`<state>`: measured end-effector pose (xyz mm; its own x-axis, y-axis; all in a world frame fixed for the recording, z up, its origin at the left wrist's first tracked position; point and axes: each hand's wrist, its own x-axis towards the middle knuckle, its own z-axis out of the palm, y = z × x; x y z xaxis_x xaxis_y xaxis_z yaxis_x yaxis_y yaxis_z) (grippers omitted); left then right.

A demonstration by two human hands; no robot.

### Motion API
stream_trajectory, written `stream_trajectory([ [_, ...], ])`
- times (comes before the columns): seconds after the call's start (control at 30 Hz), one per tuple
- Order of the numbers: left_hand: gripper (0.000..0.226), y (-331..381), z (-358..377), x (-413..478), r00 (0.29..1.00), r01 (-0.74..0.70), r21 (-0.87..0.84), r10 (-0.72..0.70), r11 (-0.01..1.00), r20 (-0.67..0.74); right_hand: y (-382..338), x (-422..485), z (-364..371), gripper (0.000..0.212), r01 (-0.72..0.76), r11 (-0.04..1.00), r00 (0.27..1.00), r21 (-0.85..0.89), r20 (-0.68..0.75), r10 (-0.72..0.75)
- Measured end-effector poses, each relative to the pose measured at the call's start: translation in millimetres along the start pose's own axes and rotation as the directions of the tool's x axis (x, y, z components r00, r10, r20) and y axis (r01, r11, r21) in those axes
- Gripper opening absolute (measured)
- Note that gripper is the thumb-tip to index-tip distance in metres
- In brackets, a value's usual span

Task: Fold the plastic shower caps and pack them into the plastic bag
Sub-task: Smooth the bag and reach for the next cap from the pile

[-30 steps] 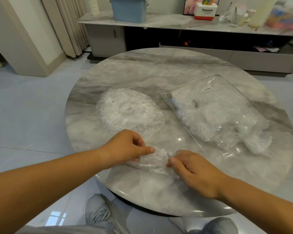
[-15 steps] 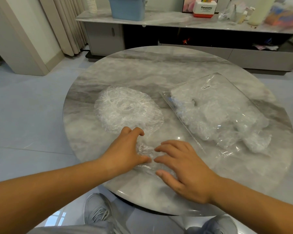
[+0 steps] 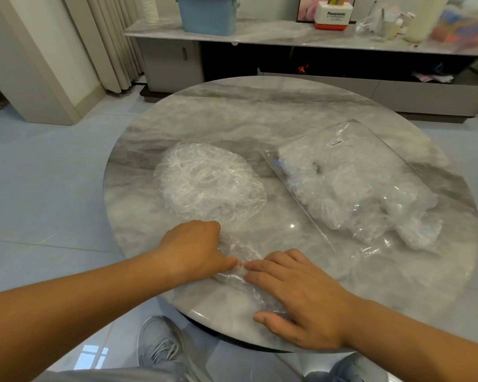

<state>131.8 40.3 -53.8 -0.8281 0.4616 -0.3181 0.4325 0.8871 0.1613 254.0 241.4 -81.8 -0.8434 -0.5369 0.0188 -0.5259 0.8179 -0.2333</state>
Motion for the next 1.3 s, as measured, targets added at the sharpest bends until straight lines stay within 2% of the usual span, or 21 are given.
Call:
stream_trajectory([
  [0.1,0.045,-0.9,0.0,2.7,0.999,-0.036,-0.097,0.036,0.995,-0.009,-0.5,0.1,-0.5,0.052,0.009,1.000,0.999,0.026,0.051,-0.010],
  [0.2,0.043,-2.8,-2.1,6.8,0.995,-0.018,-0.383,0.053,0.924,0.080,0.0,-0.7,-0.4,0.051,0.010,1.000,0.997,-0.013,0.074,-0.009],
  [0.27,0.035,-0.8,-2.3,6.9,0.987,0.030,-0.625,0.076,0.780,0.141,0.6,-0.5,0.3,0.051,0.011,0.999,0.997,-0.048,0.081,-0.007],
  [0.33,0.026,4.2,-0.2,3.8,0.978,0.086,-0.799,0.102,0.595,0.181,0.5,-0.5,1.4,0.052,0.009,0.997,0.997,-0.073,0.076,-0.003],
  [0.4,0.022,11.3,2.2,-0.6,0.968,0.137,-0.885,0.129,0.444,0.215,-0.2,-0.5,1.4,0.053,0.002,0.996,0.997,-0.085,0.078,0.004],
  [0.5,0.020,21.4,1.5,-5.7,0.953,0.191,-0.916,0.159,0.353,0.260,-1.9,-0.8,2.5,0.055,-0.010,0.997,0.994,-0.071,0.105,0.017],
  [0.6,0.035,23.7,2.7,-5.7,0.925,0.248,-0.908,0.195,0.339,0.326,1.4,-7.6,0.4,0.052,0.013,0.996,0.997,0.092,0.069,-0.019],
  [0.67,0.033,24.2,5.9,-4.5,0.911,0.279,-0.893,0.197,0.355,0.363,6.0,-13.6,-1.7,0.040,0.020,0.971,0.997,0.239,-0.077,-0.002],
  [0.73,0.026,25.1,8.2,-4.2,0.912,0.283,-0.878,0.176,0.386,0.371,9.5,-16.1,-5.6,0.030,-0.065,0.943,0.965,0.326,-0.220,0.143],
  [0.8,0.020,26.7,8.9,-4.2,0.918,0.254,-0.860,0.170,0.443,0.359,11.2,-12.3,-13.5,0.032,-0.227,0.913,0.907,0.338,-0.267,0.325],
  [0.83,0.020,27.1,8.8,-4.5,0.920,0.236,-0.849,0.173,0.473,0.352,11.6,-9.5,-18.0,0.038,-0.334,0.885,0.880,0.323,-0.230,0.416],
  [0.9,0.024,28.0,7.8,-5.1,0.921,0.214,-0.837,0.181,0.503,0.345,13.7,-6.6,-25.8,0.048,-0.536,0.801,0.819,0.264,-0.068,0.570],
  [0.97,0.027,28.9,8.0,-5.7,0.923,0.207,-0.842,0.186,0.498,0.337,14.3,-7.1,-31.2,0.055,-0.637,0.746,0.768,0.197,0.079,0.635],
  [1.07,0.029,30.0,8.0,-7.7,0.929,0.187,-0.852,0.192,0.489,0.315,12.5,-5.1,-33.3,0.052,-0.698,0.680,0.715,0.223,0.189,0.673],
  [1.13,0.031,30.0,8.1,-8.7,0.934,0.174,-0.859,0.195,0.482,0.298,11.0,-0.5,-31.5,0.039,-0.729,0.620,0.682,0.291,0.233,0.693],
  [1.2,0.034,30.3,8.3,-9.4,0.937,0.160,-0.862,0.200,0.481,0.286,11.2,3.4,-31.2,0.026,-0.734,0.560,0.663,0.384,0.225,0.714],
  [1.3,0.035,29.6,9.8,-9.5,0.940,0.158,-0.871,0.200,0.466,0.278,12.5,5.9,-32.3,0.024,-0.710,0.408,0.622,0.574,0.239,0.746],
])
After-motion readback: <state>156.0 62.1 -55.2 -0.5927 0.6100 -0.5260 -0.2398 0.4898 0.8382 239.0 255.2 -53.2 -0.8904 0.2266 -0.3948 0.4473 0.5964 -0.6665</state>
